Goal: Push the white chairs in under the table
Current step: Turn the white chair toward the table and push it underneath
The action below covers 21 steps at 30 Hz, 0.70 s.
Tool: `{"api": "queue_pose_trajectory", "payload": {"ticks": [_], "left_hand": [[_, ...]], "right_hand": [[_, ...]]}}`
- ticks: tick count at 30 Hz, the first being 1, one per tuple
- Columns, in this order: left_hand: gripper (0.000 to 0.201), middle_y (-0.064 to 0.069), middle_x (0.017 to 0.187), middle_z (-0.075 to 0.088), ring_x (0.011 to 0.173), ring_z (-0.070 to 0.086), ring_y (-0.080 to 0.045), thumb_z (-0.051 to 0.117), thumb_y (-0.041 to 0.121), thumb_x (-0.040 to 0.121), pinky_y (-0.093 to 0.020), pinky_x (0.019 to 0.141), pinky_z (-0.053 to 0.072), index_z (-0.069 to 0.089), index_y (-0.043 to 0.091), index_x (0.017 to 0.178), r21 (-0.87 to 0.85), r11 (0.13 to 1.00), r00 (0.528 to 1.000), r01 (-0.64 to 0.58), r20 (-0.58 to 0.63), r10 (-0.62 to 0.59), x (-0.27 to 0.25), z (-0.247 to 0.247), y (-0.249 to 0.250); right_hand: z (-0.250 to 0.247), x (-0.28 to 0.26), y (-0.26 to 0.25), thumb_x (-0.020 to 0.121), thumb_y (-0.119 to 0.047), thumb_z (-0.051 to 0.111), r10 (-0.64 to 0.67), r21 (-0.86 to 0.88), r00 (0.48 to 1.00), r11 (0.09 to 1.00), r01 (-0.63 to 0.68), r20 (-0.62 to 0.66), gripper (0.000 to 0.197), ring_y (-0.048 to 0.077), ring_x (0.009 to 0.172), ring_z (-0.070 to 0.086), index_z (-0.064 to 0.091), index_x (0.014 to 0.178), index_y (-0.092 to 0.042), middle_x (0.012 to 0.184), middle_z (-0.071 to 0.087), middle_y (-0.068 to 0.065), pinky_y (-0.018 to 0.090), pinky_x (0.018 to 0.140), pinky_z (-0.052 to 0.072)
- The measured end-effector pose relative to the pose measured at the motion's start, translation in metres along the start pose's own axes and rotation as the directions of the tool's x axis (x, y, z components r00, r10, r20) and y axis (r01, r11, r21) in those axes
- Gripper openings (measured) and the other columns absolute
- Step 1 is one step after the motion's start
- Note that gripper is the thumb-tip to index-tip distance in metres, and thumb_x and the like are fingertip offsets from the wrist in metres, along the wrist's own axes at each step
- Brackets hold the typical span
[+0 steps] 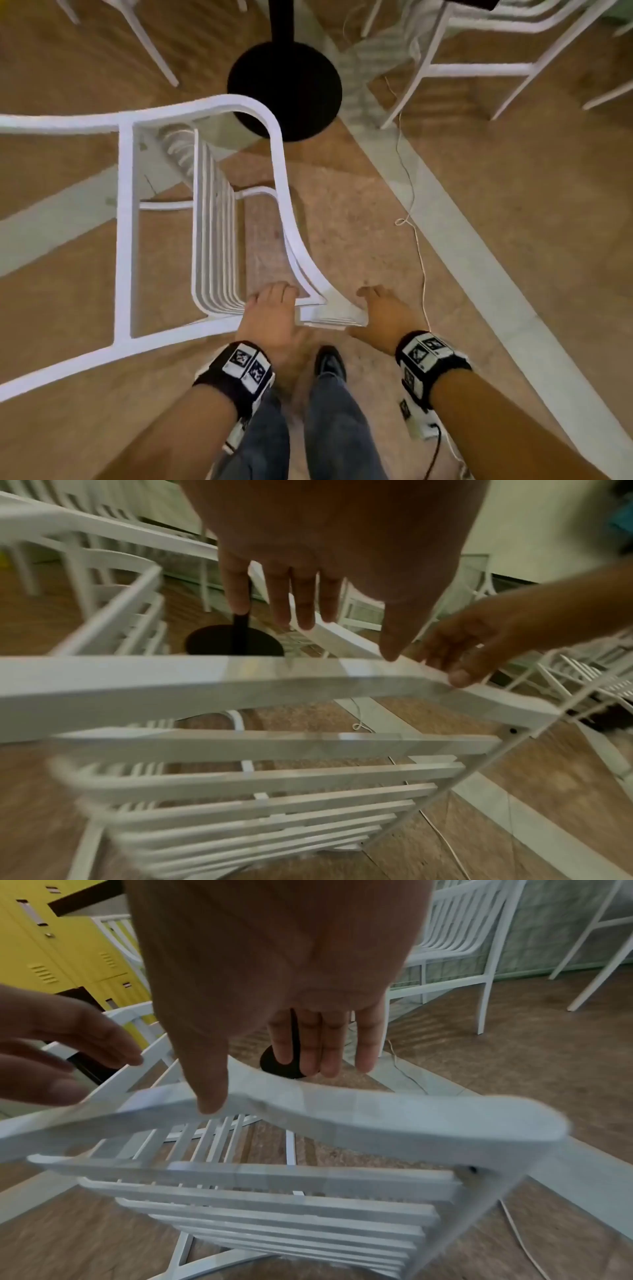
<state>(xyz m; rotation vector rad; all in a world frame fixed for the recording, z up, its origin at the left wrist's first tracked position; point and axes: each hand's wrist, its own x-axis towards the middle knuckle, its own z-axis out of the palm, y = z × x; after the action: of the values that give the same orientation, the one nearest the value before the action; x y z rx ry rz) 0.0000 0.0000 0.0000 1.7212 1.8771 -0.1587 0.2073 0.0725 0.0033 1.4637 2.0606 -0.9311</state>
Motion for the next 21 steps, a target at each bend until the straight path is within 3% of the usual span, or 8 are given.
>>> {"api": "queue_pose_trajectory", "payload": {"ticks": [4,8,14,21], "left_hand": [[0.054,-0.008,0.122,0.052,0.112,0.05,-0.03,0.059,0.043,0.079,-0.039,0.088,0.045,0.045,0.015,0.123,0.159,0.987,0.988,0.019,0.15,-0.043,0.033,0.025,0.022],[0.037,-0.006,0.103,0.067,0.094,0.063,-0.028,0.054,0.044,0.08,-0.036,0.076,0.049,0.059,0.02,0.108,0.159,0.986,0.979,0.056,0.185,-0.085,0.045,0.038,0.026],[0.036,-0.007,0.1,0.069,0.091,0.065,-0.03,0.05,0.045,0.086,-0.035,0.073,0.048,0.059,0.018,0.107,0.268,0.963,0.985,0.009,0.161,-0.054,0.041,0.016,0.024],[0.036,-0.004,0.1,0.071,0.09,0.066,-0.028,0.048,0.045,0.088,-0.032,0.069,0.045,0.059,0.021,0.112,0.225,0.974,0.997,0.014,0.066,-0.029,-0.013,-0.054,0.032]], "right_hand": [[0.017,0.028,0.001,0.076,-0.045,0.067,-0.034,-0.018,0.994,0.999,0.036,0.1,0.052,0.028,0.099,0.059,0.055,0.118,-0.018,0.114,0.062,0.008,0.043,0.085,0.051],[0.031,0.038,0.012,0.086,-0.043,0.059,-0.019,-0.017,0.992,1.0,0.021,0.122,0.046,0.027,0.098,0.062,0.055,0.124,-0.017,0.115,0.065,0.008,0.038,0.083,0.053],[0.014,0.027,-0.003,0.087,-0.037,0.055,-0.039,-0.011,0.995,0.999,0.04,0.091,0.036,0.028,0.086,0.064,0.06,0.111,-0.011,0.104,0.068,0.011,0.03,0.064,0.046],[-0.055,-0.048,-0.05,0.089,-0.033,0.052,-0.08,-0.083,0.997,0.993,0.081,0.017,0.025,0.026,0.073,0.054,0.057,0.099,-0.011,0.096,0.065,0.011,0.032,0.062,0.043]]}}
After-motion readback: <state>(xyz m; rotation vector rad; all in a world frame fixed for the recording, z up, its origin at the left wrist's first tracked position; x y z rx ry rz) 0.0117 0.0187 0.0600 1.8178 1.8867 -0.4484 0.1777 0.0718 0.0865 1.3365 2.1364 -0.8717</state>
